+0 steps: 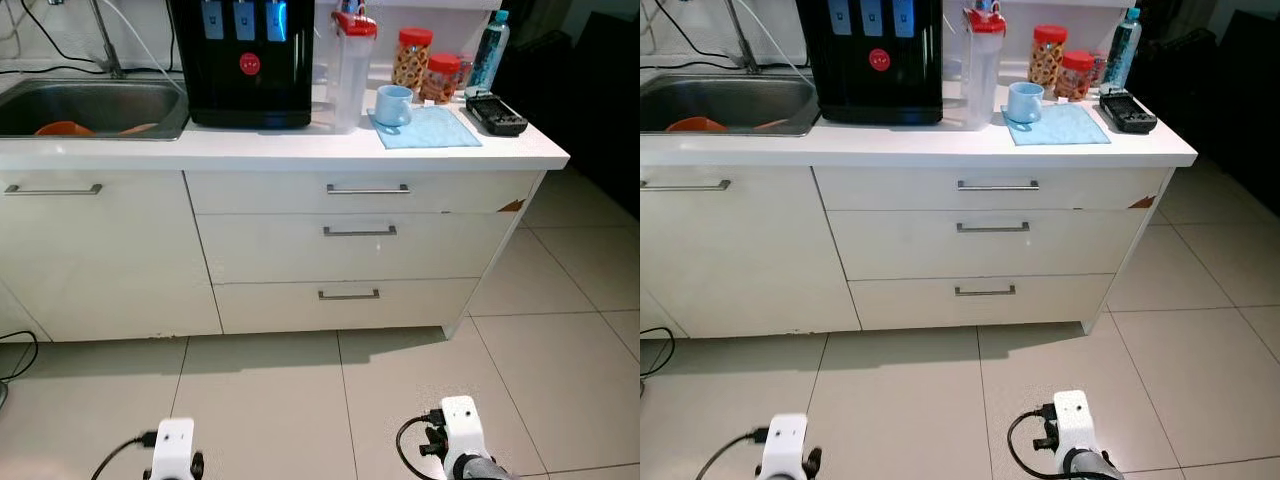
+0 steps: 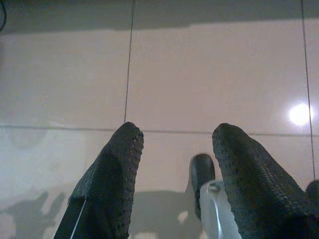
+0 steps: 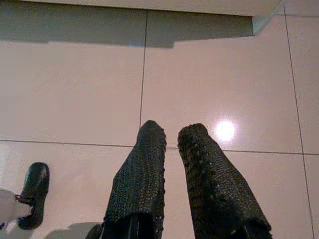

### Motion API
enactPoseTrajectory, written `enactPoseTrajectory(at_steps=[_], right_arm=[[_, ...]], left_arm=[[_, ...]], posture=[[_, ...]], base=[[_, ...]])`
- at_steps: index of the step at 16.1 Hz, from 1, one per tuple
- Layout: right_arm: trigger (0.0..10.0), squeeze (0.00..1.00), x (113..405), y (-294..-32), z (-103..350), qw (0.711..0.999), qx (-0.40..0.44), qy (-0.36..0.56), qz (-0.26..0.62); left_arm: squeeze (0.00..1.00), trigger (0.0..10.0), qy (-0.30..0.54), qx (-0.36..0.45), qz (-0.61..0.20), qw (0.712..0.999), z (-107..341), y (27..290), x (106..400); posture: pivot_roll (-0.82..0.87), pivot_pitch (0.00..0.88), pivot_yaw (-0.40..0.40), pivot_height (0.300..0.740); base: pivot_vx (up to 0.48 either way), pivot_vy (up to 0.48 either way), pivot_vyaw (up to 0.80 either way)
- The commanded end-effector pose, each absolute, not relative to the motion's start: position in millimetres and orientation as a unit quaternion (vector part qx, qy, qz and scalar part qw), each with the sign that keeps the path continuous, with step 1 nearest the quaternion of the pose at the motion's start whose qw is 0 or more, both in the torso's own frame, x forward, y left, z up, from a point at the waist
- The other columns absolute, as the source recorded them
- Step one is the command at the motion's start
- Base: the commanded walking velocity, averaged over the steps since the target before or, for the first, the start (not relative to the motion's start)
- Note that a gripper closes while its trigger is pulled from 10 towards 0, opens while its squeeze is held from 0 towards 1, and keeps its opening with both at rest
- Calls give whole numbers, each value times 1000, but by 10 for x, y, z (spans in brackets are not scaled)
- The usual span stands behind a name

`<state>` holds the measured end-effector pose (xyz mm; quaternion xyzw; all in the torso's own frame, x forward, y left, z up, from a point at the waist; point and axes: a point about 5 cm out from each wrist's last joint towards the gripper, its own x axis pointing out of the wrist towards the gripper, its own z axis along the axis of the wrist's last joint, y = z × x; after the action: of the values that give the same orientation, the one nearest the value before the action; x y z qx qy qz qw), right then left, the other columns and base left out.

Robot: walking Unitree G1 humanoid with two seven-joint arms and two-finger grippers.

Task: Kitchen organization

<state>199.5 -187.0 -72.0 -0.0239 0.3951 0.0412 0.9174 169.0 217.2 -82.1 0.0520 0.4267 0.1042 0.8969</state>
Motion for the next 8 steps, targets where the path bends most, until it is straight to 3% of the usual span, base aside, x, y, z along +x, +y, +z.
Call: enactPoseTrajectory(at_steps=[1,8], right_arm=[[10000,0,1942,-1881,-750,912,-23,407,41],[10000,0,1803,-1891,-828,899,-19,437,34]], left_arm=[[0,10000,440,45,105,891,-863,2157,1608],[0,10000,453,42,114,883,-897,2163,1539]], posture=[[55,0,-11,740],[58,0,-5,740]], base=[[0,0,0],[0,0,0]])
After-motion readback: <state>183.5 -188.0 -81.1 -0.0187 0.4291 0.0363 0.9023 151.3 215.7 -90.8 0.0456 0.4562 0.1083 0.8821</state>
